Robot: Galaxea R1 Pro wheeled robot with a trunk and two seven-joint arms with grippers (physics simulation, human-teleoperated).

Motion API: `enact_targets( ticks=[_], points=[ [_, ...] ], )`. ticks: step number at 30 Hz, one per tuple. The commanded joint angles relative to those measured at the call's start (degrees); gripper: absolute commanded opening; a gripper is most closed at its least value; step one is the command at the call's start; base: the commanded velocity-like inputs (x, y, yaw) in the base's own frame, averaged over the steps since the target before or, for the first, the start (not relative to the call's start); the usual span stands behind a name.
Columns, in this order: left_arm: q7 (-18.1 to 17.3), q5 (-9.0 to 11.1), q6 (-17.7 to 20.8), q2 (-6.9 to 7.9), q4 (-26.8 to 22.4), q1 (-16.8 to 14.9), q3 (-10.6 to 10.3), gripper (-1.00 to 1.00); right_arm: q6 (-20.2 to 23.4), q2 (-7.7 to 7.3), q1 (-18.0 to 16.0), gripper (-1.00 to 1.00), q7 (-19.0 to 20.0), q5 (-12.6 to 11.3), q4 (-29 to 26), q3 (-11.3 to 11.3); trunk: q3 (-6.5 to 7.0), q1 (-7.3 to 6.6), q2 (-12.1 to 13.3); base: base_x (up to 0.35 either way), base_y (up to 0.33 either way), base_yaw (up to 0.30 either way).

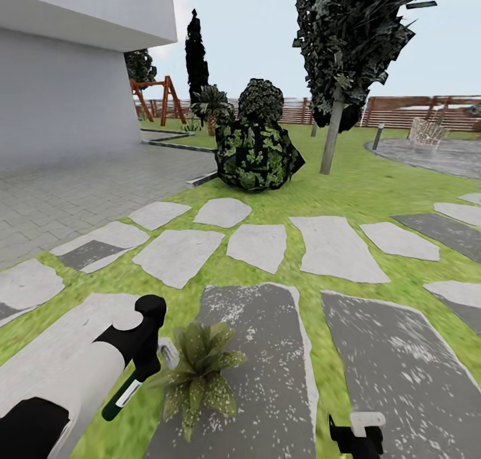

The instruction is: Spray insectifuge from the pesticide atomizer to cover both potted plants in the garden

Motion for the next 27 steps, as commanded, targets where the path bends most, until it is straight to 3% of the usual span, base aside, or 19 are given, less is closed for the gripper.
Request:
enact_targets(
  ticks=[1,5,15,27],
  points=[
    [-0.5,-0.3,0.6,0.06,-0.1,0.0,-0.3,-1.00,-0.1,0.01,-0.1,1.00,-0.4,0.4,0.1,0.1,-0.05,-0.05,0.0,-0.318,0.124,-0.285],
    [-0.4,-0.3,0.6,0.05,-0.1,0.0,-0.3,-1.00,-0.1,0.01,-0.1,1.00,-0.4,0.4,0.1,0.1,-0.05,-0.05,0.0,-0.206,0.128,-0.251],
    [-0.6,-0.3,0.8,-0.48,-0.9,-0.6,-0.3,-1.00,-0.1,0.09,-0.1,1.00,-0.4,0.4,0.1,0.1,-0.05,-0.05,0.0,-0.009,0.007,-0.016],
    [-0.6,-0.2,1.0,-1.15,-1.1,-2.0,-0.3,-1.00,-0.1,0.09,-0.1,1.00,-0.4,0.4,0.1,0.1,-0.05,-0.05,0.0,0.086,0.083,-0.003]
  ],
)
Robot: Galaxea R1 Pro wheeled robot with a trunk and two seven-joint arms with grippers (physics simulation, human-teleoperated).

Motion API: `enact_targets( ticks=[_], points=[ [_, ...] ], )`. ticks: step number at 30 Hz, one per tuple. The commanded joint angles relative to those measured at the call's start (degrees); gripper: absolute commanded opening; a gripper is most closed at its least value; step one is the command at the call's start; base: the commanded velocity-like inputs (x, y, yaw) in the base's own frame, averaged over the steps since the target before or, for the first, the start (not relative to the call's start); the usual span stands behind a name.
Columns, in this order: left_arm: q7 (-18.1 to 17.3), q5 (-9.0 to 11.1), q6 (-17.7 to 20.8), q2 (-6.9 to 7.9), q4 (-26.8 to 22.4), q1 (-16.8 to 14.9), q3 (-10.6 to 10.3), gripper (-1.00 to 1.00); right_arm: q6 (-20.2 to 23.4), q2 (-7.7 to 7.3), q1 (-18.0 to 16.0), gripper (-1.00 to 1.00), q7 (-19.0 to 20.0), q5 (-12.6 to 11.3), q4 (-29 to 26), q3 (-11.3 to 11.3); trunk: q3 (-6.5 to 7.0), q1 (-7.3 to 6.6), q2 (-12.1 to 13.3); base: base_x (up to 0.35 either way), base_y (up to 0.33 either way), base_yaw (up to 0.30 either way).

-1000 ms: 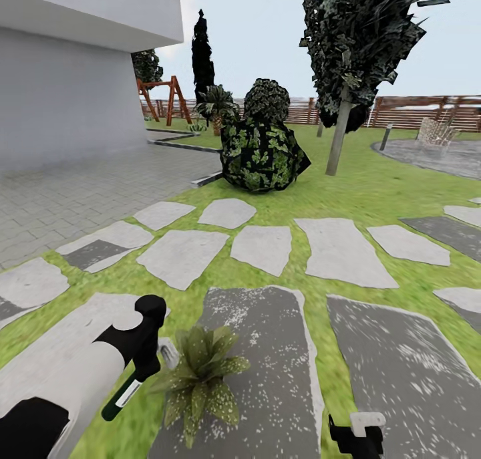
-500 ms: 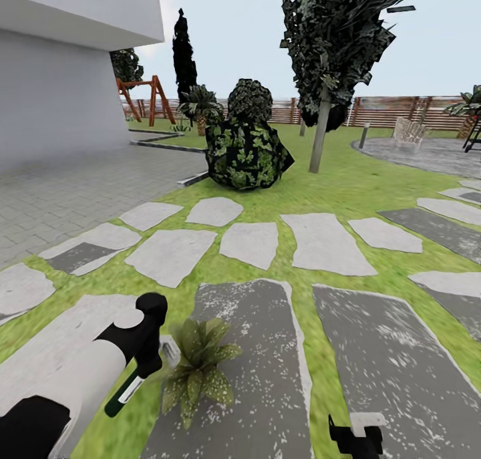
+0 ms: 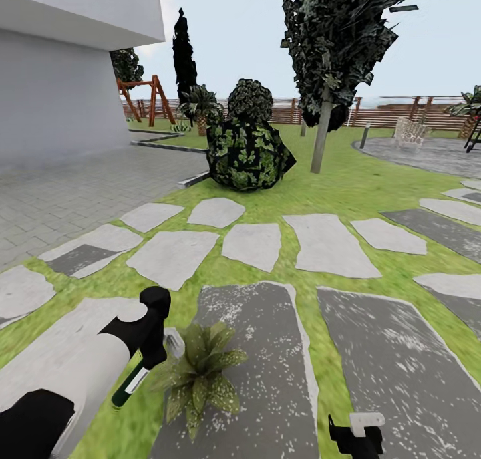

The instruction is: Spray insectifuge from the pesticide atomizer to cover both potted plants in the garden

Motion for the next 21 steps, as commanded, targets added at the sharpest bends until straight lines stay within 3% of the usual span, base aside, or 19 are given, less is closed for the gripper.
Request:
enact_targets(
  ticks=[1,13,21],
  points=[
    [-0.5,-0.3,0.6,-0.02,-0.1,-0.3,-0.3,-1.00,-0.1,0.00,0.0,1.00,-0.4,0.4,0.0,0.1,-0.06,-0.01,0.0,0.002,0.002,-0.118],
    [-0.2,-0.4,0.5,0.54,0.4,-0.1,-0.2,-1.00,-0.1,0.00,0.0,1.00,-0.4,0.4,0.0,0.1,-0.06,-0.01,0.0,0.010,0.006,-0.277],
    [-0.1,-0.5,0.5,0.79,0.8,0.0,-0.3,-1.00,-0.1,-0.12,0.0,1.00,-0.4,0.4,0.0,0.1,-0.06,-0.01,0.0,0.142,0.213,-0.038]
  ],
)
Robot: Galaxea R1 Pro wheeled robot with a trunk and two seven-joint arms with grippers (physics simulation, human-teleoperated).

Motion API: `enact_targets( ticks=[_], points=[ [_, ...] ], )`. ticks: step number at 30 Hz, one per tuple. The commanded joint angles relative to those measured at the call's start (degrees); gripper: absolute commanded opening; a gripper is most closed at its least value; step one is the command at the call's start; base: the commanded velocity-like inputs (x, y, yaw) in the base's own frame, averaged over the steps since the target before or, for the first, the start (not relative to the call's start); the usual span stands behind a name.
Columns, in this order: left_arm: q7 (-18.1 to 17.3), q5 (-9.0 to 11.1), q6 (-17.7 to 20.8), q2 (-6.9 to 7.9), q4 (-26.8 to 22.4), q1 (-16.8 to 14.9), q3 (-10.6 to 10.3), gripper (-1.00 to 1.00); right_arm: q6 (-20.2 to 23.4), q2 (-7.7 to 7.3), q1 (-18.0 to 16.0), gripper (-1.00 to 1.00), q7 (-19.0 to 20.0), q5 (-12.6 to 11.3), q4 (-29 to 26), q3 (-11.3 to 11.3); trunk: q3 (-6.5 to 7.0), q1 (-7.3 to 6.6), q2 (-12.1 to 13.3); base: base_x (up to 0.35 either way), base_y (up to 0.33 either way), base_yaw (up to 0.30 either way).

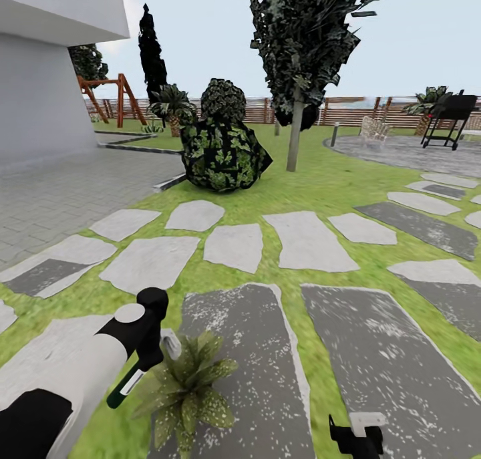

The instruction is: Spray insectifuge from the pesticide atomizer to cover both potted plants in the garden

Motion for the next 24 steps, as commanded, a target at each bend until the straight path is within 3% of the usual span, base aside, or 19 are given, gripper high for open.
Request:
enact_targets(
  ticks=[1,11,16,20,22,24],
  points=[
    [-0.5,-0.3,0.6,0.03,-0.1,0.0,-0.4,-1.00,-0.1,-0.04,0.0,1.00,-0.4,0.4,0.1,0.1,-0.05,-0.01,0.0,0.012,0.199,-0.001],
    [-0.2,-0.3,0.6,0.91,-0.2,0.1,-0.3,-1.00,-0.1,-0.06,0.0,1.00,-0.4,0.4,0.1,0.1,-0.05,-0.01,0.0,0.001,0.017,0.000],
    [2.3,-0.3,1.0,0.92,-0.9,-2.1,-0.2,-1.00,-0.1,-0.06,0.0,1.00,-0.4,0.4,0.1,0.1,-0.05,-0.01,0.0,0.000,0.000,0.000],
    [2.9,-0.3,1.2,0.92,-0.8,-1.7,-0.2,-1.00,-0.1,-0.06,0.0,1.00,-0.4,0.4,0.1,0.1,-0.05,-0.01,0.0,0.000,0.000,0.000],
    [5.2,-0.1,1.2,2.43,-0.1,-1.1,0.0,-1.00,-0.1,-0.06,0.0,1.00,-0.4,0.4,0.1,0.1,-0.05,-0.01,0.0,0.000,0.000,0.000],
    [5.4,0.2,1.2,2.56,0.1,-0.8,-0.1,-1.00,-0.1,-0.06,0.0,1.00,-0.4,0.4,0.1,0.1,-0.05,-0.01,0.0,0.000,0.000,0.000]
  ],
)
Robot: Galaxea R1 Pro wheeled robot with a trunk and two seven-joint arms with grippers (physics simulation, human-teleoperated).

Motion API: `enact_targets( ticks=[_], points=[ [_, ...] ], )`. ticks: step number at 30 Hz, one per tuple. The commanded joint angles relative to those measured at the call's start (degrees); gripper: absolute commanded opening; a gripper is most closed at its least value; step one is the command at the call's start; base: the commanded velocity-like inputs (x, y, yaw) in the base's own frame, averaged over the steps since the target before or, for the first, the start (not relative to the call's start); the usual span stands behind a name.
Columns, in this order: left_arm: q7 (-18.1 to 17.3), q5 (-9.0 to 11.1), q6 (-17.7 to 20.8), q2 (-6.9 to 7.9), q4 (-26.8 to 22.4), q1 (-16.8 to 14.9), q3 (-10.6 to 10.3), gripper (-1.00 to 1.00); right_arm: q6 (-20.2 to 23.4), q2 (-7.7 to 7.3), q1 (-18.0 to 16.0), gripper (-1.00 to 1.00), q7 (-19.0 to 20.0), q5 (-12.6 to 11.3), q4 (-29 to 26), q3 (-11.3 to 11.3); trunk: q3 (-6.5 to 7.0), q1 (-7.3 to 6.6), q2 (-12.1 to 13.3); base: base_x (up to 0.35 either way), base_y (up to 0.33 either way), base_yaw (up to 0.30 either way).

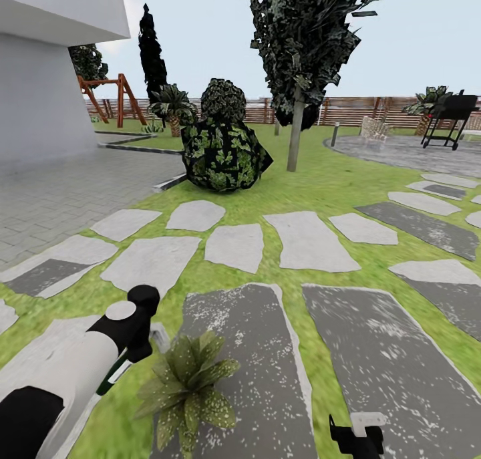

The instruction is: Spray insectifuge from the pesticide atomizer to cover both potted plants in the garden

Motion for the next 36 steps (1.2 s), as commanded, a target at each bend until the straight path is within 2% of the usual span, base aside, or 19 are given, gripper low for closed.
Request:
enact_targets(
  ticks=[1,11,19,21,22,23,26,28,31,36],
  points=[
    [-0.5,-0.2,0.6,0.05,-0.1,0.6,-0.3,-1.00,-0.1,0.00,0.0,1.00,-0.4,0.4,0.0,0.1,-0.05,-0.01,0.0,0.000,0.000,0.000],
    [-0.4,-0.1,0.6,-0.43,-0.9,1.0,-0.2,-1.00,-0.1,0.00,0.0,1.00,-0.4,0.4,0.0,0.1,-0.05,-0.01,0.0,0.046,0.027,0.000],
    [-0.4,0.1,0.7,-1.30,-1.1,0.8,1.4,-1.00,-0.1,0.00,0.0,1.00,-0.4,0.4,0.0,0.1,-0.05,-0.01,0.0,0.000,0.000,0.000],
    [-0.4,0.1,0.6,-1.23,-0.7,0.9,2.4,-1.00,-0.1,0.00,0.0,1.00,-0.4,0.4,0.0,0.1,-0.05,-0.01,0.0,0.000,0.000,0.000],
    [-0.3,0.1,0.6,-1.10,-0.3,1.2,4.2,-1.00,-0.1,0.00,0.0,1.00,-0.4,0.4,0.0,0.1,-0.05,-0.01,0.0,0.000,0.000,0.000],
    [-0.3,0.1,0.6,-1.03,-0.2,1.7,4.8,-1.00,-0.1,0.00,0.0,1.00,-0.4,0.4,0.0,0.1,-0.05,-0.01,0.0,0.000,0.000,0.000],
    [1.0,0.2,0.5,-1.05,-0.1,3.0,5.3,-1.00,-0.1,0.00,0.0,1.00,-0.4,0.4,0.0,0.1,-0.05,-0.01,0.0,0.000,0.000,0.000],
    [2.4,0.8,0.5,-1.14,-0.1,3.4,5.5,-1.00,-0.1,0.00,0.0,1.00,-0.4,0.4,0.0,0.1,-0.05,-0.01,0.0,0.000,0.000,0.000],
    [2.8,2.9,0.5,-1.24,-0.6,3.5,5.6,-1.00,-0.1,0.00,0.0,1.00,-0.4,0.4,0.0,0.1,-0.05,-0.01,0.0,0.000,0.000,0.000],
    [3.0,3.5,0.5,-3.29,-1.0,3.2,5.2,-1.00,-0.1,0.00,0.0,1.00,-0.4,0.4,0.0,0.1,-0.05,-0.01,0.0,0.000,0.000,0.000]
  ],
)
